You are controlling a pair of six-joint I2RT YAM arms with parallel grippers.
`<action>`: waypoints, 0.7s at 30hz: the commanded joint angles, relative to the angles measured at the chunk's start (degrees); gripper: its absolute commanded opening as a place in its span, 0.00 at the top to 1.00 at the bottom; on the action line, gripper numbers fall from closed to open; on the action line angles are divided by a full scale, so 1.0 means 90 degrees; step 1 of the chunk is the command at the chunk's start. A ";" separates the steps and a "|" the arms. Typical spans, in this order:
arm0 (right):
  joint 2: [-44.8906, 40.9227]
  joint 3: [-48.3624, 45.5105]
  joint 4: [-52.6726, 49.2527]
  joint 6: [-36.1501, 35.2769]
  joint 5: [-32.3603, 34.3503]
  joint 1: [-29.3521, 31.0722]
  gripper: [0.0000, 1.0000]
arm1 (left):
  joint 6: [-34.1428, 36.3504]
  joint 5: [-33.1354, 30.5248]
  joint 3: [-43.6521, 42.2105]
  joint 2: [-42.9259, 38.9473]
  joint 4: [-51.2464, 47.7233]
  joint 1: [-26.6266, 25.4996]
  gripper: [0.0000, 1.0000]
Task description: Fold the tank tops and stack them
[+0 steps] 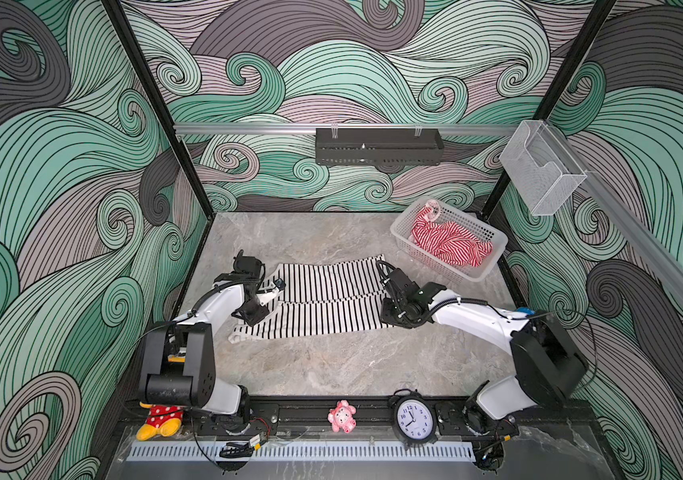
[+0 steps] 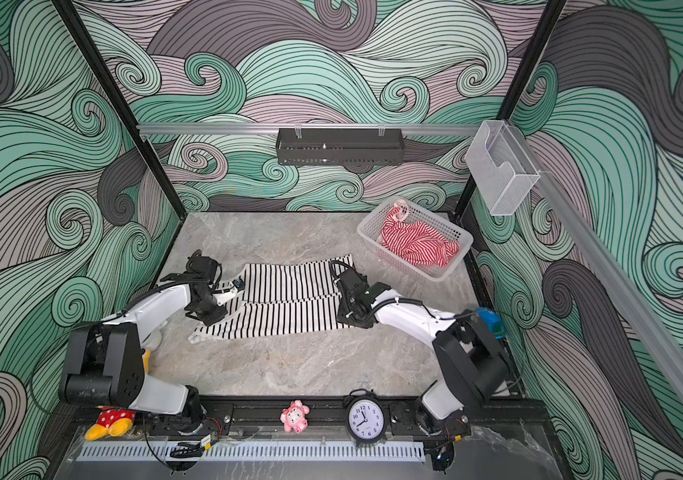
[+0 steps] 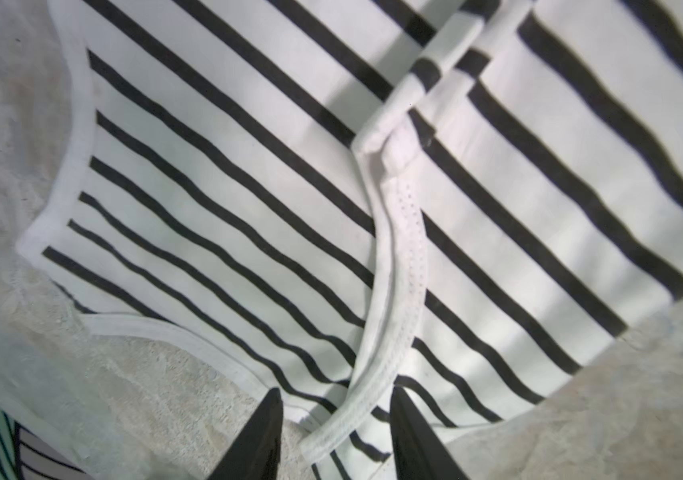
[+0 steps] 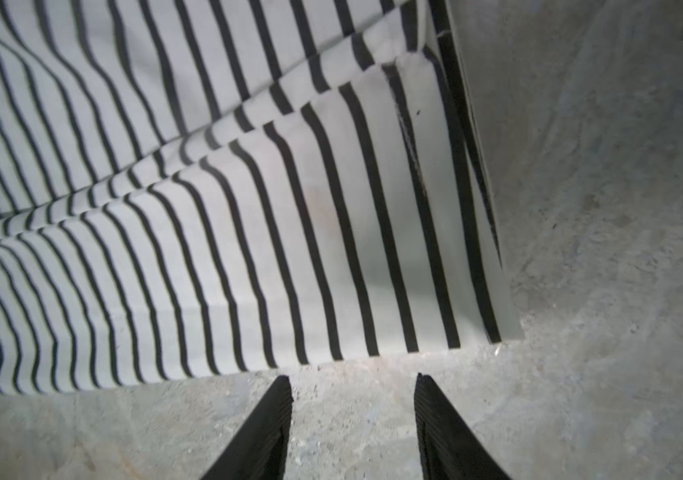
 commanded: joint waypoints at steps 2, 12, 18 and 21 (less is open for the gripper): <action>0.0474 0.0177 0.0340 -0.0094 -0.0043 -0.0069 0.50 | -0.0054 -0.0113 -0.0009 0.0370 0.0003 0.0049 0.55; 0.0200 -0.1006 0.0456 0.0256 -0.0098 0.0088 0.50 | 0.0309 -0.0425 -0.0521 0.0247 0.0195 0.0041 0.55; -0.0602 -0.1896 0.0192 0.0725 -0.0097 0.0475 0.50 | 0.0452 -0.0362 -0.0614 0.0084 -0.0091 0.0012 0.55; -0.1021 -0.2239 0.0070 0.1053 -0.0132 0.0729 0.50 | 0.0607 -0.0240 -0.0671 -0.0037 -0.0391 -0.0040 0.55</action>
